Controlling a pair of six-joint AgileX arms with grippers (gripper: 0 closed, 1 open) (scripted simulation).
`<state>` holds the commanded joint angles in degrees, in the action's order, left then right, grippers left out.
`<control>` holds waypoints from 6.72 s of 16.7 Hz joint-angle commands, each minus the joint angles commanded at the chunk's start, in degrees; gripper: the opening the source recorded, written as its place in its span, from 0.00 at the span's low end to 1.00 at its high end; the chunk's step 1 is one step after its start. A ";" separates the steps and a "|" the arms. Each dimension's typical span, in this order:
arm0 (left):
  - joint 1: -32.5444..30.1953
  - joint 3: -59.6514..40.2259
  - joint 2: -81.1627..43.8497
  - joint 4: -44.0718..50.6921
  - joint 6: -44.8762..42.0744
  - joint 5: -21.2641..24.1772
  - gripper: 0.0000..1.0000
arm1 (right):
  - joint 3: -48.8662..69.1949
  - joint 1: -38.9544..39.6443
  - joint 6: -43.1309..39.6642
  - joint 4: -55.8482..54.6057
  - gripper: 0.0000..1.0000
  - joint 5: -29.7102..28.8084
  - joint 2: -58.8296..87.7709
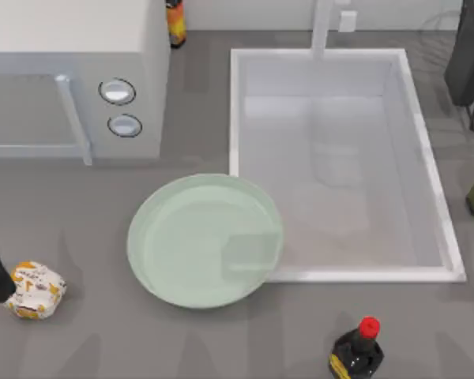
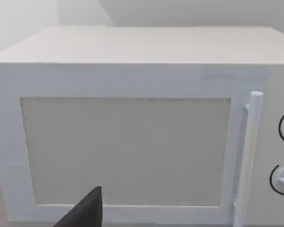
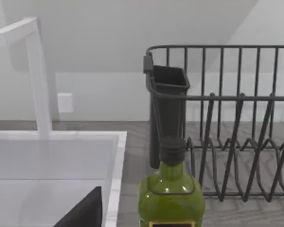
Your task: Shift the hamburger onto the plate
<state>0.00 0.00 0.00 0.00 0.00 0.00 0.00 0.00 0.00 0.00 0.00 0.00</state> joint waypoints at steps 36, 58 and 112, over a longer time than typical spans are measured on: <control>-7.82 -53.42 -93.44 49.97 -12.15 -0.10 1.00 | 0.00 0.00 0.00 0.00 1.00 0.00 0.00; -7.78 -46.07 -101.50 34.33 -12.30 -0.08 0.17 | 0.00 0.00 0.00 0.00 1.00 0.00 0.00; -34.56 -100.98 -123.34 74.56 113.97 -1.78 0.00 | 0.00 0.00 0.00 0.00 1.00 0.00 0.00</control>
<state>-34.56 -100.98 -123.34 74.56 113.97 -1.78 0.00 0.00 0.00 0.00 0.00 0.00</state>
